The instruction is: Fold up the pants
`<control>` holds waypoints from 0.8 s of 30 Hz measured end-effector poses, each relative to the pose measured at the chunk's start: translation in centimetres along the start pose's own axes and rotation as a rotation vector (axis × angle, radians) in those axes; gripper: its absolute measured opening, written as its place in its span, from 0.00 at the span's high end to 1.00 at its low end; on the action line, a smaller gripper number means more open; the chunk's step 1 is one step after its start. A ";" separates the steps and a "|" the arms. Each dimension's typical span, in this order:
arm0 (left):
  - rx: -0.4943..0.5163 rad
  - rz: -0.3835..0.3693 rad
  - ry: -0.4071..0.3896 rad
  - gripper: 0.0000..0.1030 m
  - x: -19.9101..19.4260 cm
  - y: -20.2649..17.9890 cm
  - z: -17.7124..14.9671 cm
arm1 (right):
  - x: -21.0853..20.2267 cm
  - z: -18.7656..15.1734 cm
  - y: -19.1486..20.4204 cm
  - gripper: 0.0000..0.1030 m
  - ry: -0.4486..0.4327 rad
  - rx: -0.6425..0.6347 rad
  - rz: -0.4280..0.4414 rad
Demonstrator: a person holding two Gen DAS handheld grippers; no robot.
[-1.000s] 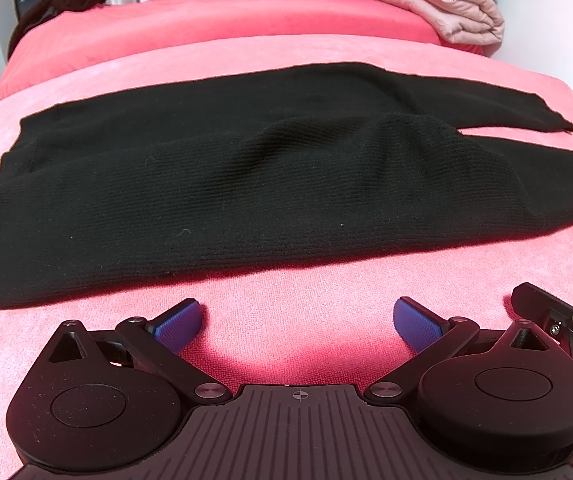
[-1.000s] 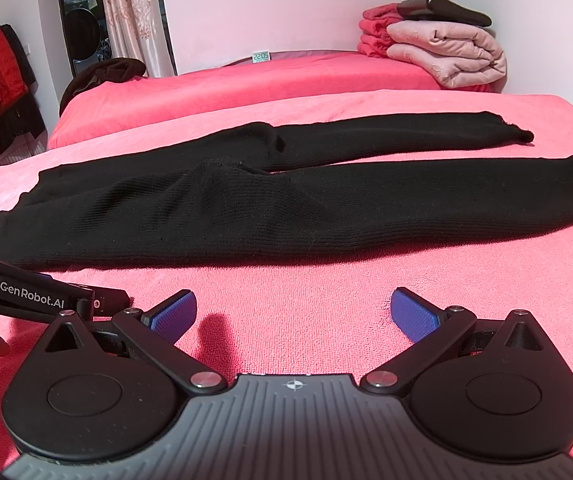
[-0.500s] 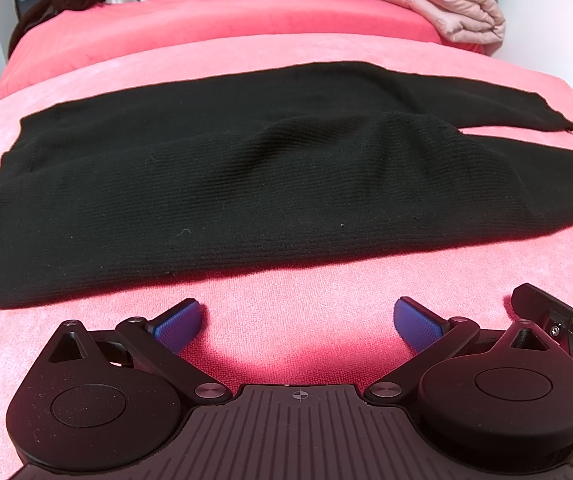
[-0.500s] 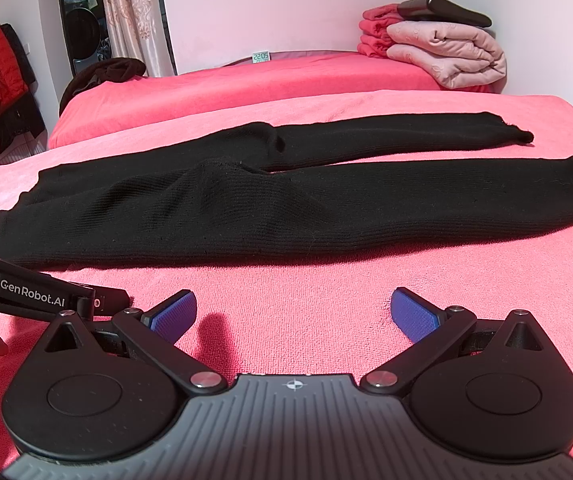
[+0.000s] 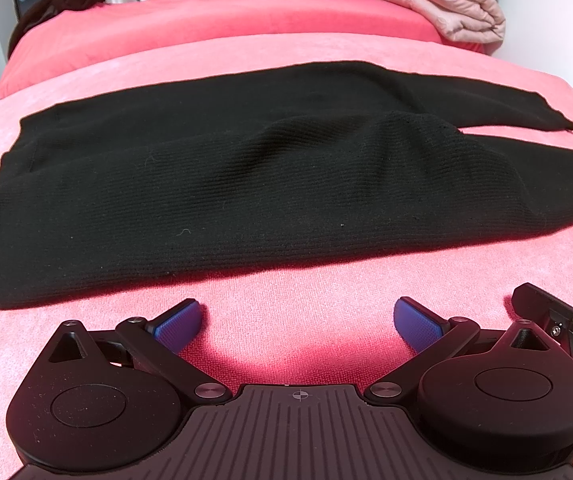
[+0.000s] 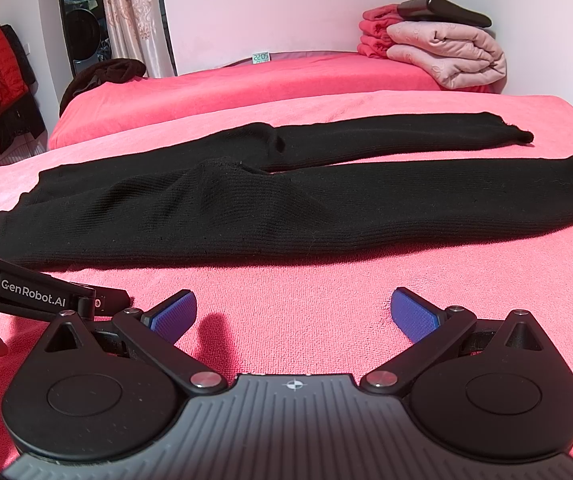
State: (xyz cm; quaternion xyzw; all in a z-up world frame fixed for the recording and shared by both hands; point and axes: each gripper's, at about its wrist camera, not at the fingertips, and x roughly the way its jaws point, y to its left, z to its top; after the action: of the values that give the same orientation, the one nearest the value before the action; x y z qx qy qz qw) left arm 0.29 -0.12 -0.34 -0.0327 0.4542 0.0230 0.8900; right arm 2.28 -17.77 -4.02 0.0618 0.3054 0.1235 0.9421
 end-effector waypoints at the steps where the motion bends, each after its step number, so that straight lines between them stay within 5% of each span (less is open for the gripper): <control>1: -0.001 -0.002 -0.001 0.00 0.0 0.0 0.0 | 0.0 0.0 0.0 0.00 0.000 0.000 0.000; 9: -0.096 -0.045 0.029 0.00 -1.6 3.2 0.0 | -0.3 0.2 -0.8 0.00 -0.004 0.029 0.033; 17: -0.358 0.030 0.029 0.00 -5.0 13.4 -1.4 | -1.0 1.6 -5.3 0.00 0.007 0.198 0.165; 19: -0.440 0.064 0.040 0.00 -5.1 15.8 -1.8 | -1.0 2.1 -6.7 0.04 -0.005 0.239 0.143; 24: -0.571 0.016 0.025 0.00 -4.4 19.3 -1.8 | -0.7 2.9 -10.4 0.16 -0.011 0.392 0.154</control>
State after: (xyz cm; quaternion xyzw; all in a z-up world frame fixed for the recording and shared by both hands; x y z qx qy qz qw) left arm -5.12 18.95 1.45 -0.2789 0.4407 0.1564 0.8388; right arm 5.40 -28.06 -3.29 0.2677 0.3127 0.1330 0.9016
